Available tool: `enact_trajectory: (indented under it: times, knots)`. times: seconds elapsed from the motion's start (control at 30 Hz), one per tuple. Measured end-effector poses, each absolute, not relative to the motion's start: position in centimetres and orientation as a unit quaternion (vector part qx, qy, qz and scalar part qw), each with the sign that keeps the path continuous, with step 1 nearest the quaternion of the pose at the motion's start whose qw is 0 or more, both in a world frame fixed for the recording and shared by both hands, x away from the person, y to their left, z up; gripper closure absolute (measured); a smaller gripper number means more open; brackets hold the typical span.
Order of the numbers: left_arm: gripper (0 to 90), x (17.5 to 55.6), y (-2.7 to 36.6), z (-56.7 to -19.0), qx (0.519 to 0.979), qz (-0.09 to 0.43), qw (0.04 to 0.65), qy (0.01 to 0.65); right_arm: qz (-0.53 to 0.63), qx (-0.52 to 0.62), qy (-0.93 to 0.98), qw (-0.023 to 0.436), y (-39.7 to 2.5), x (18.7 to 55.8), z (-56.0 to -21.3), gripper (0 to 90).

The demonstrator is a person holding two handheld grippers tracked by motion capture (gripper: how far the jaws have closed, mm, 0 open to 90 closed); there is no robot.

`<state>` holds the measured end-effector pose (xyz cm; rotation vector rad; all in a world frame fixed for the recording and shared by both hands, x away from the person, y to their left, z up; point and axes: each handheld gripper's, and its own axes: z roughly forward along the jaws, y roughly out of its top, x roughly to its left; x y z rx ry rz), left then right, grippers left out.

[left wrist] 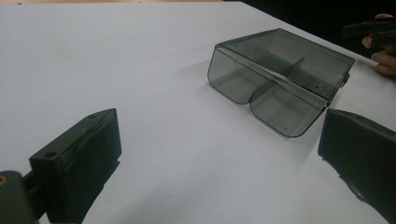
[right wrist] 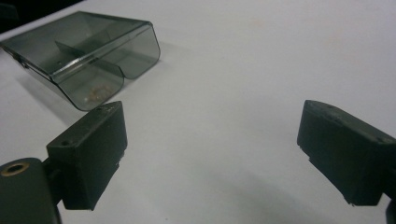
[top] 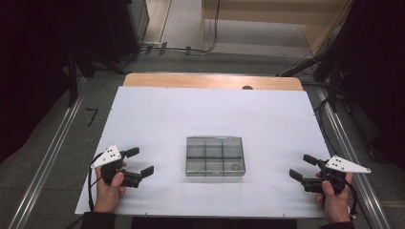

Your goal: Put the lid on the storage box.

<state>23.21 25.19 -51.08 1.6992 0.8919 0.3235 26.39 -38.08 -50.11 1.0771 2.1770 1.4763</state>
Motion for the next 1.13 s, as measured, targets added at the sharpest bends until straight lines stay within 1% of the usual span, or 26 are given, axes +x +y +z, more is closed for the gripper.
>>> enact_trajectory:
  times: [0.1,0.27,0.6,0.77,0.97,1.13]
  knots:
    - [0.1,23.4,25.2,-51.2,0.718,0.138,0.560,0.389,0.513,0.376,0.757,0.149,-37.9,26.4,-50.3,6.9]
    - [0.1,23.1,25.2,-51.3,0.713,0.145,0.565,0.389,0.507,0.376,0.757,0.167,-37.5,26.0,-50.5,6.9]
    - [0.1,22.9,25.0,-51.4,0.714,0.156,0.563,0.385,0.519,0.395,0.741,0.156,-37.9,26.1,-50.6,6.9]
    - [0.1,22.9,25.1,-51.4,0.709,0.158,0.569,0.385,0.519,0.396,0.740,0.160,-37.8,26.2,-50.6,6.9]
    - [0.1,23.2,24.7,-51.4,0.723,0.157,0.557,0.378,0.505,0.386,0.756,0.158,-37.3,26.6,-50.7,6.9]
    - [0.1,23.3,24.6,-51.4,0.721,0.161,0.550,0.390,0.498,0.388,0.758,0.166,-37.0,26.4,-50.8,6.9]
